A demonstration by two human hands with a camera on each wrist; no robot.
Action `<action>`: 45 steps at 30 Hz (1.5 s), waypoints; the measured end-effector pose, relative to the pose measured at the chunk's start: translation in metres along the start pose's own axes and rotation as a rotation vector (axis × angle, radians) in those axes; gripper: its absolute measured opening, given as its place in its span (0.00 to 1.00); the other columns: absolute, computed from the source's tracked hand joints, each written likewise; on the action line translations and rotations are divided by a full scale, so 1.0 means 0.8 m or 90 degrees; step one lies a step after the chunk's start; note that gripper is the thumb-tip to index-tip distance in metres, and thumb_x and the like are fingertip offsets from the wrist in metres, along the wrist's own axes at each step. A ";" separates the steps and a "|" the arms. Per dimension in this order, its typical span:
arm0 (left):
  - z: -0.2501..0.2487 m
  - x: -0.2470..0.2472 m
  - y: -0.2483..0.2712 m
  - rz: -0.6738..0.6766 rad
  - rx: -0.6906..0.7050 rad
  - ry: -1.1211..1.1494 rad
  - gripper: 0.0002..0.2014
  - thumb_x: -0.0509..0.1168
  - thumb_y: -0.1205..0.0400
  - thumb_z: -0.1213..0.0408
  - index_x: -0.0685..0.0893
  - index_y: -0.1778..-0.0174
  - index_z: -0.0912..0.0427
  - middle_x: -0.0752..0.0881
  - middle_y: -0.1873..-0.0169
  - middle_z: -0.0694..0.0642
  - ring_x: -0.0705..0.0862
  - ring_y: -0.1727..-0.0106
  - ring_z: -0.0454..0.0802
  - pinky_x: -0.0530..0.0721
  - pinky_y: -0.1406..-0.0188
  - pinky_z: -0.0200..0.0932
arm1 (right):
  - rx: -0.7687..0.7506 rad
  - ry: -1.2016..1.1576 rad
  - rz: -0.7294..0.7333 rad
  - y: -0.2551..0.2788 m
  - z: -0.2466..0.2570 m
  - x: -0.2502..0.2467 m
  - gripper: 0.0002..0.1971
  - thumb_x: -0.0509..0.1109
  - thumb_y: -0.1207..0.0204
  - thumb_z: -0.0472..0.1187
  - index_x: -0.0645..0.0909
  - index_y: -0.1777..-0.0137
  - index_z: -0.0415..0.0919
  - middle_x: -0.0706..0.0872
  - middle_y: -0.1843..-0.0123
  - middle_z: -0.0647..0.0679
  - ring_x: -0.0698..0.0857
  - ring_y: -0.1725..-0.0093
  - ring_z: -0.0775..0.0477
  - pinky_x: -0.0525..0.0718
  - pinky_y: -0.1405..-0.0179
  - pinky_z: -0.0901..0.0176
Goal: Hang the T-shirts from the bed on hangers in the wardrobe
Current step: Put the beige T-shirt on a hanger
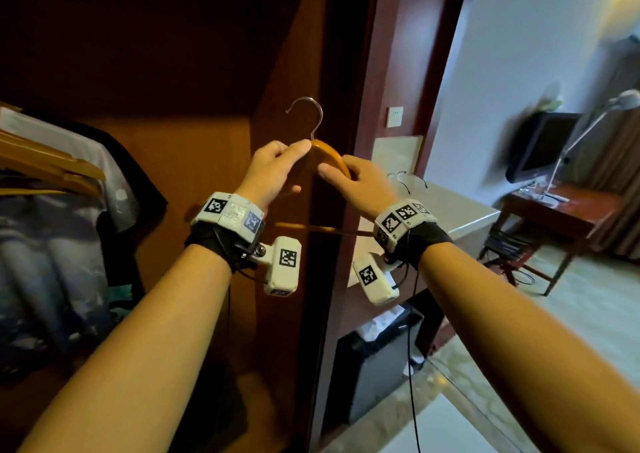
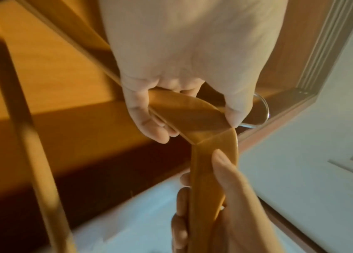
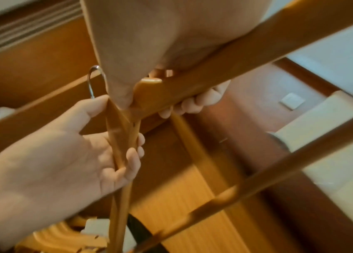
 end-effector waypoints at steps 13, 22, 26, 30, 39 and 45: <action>0.064 0.336 0.093 0.078 -0.036 0.125 0.10 0.72 0.19 0.57 0.78 0.61 0.54 0.87 0.57 0.55 0.87 0.54 0.46 0.89 0.51 0.47 | 0.090 -0.067 -0.100 0.189 -0.211 -0.223 0.10 0.76 0.23 0.54 0.88 0.45 0.52 0.90 0.54 0.54 0.87 0.53 0.55 0.84 0.46 0.51; 0.119 0.553 0.098 0.225 -0.081 0.161 0.09 0.73 0.20 0.58 0.80 0.55 0.58 0.89 0.59 0.53 0.89 0.55 0.45 0.88 0.53 0.44 | 0.250 0.039 -0.233 0.279 -0.386 -0.336 0.18 0.70 0.31 0.72 0.84 0.49 0.63 0.88 0.61 0.58 0.87 0.57 0.54 0.84 0.42 0.36; 0.158 0.655 0.070 0.343 -0.082 0.128 0.11 0.72 0.19 0.54 0.83 0.52 0.57 0.92 0.53 0.55 0.91 0.47 0.51 0.89 0.46 0.51 | 0.312 0.048 -0.309 0.310 -0.473 -0.380 0.21 0.69 0.33 0.76 0.84 0.52 0.63 0.87 0.64 0.54 0.87 0.59 0.51 0.80 0.39 0.28; 0.196 0.763 0.025 0.427 -0.093 0.107 0.11 0.69 0.17 0.54 0.85 0.47 0.59 0.89 0.54 0.53 0.89 0.50 0.46 0.89 0.48 0.52 | 0.386 0.076 -0.389 0.316 -0.554 -0.433 0.14 0.70 0.33 0.73 0.84 0.54 0.69 0.87 0.65 0.61 0.85 0.58 0.53 0.79 0.37 0.29; 0.249 0.976 -0.080 0.601 -0.091 0.000 0.20 0.68 0.19 0.44 0.86 0.44 0.58 0.86 0.41 0.66 0.83 0.49 0.54 0.80 0.55 0.43 | 0.453 0.092 -0.492 0.295 -0.710 -0.533 0.09 0.78 0.29 0.59 0.86 0.59 0.57 0.87 0.67 0.55 0.84 0.64 0.54 0.87 0.50 0.37; 0.288 1.106 -0.121 0.684 -0.113 0.025 0.23 0.69 0.29 0.36 0.86 0.49 0.50 0.89 0.48 0.54 0.86 0.43 0.51 0.82 0.48 0.49 | 0.486 0.131 -0.579 0.307 -0.817 -0.597 0.22 0.75 0.37 0.74 0.88 0.50 0.62 0.92 0.60 0.60 0.90 0.56 0.55 0.84 0.42 0.33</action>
Point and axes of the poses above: each hand's wrist, its own y-axis away from the middle knuckle, its own x-axis out of the palm, z = x × y, the point moved 5 cm from there along -y, towards the middle knuckle
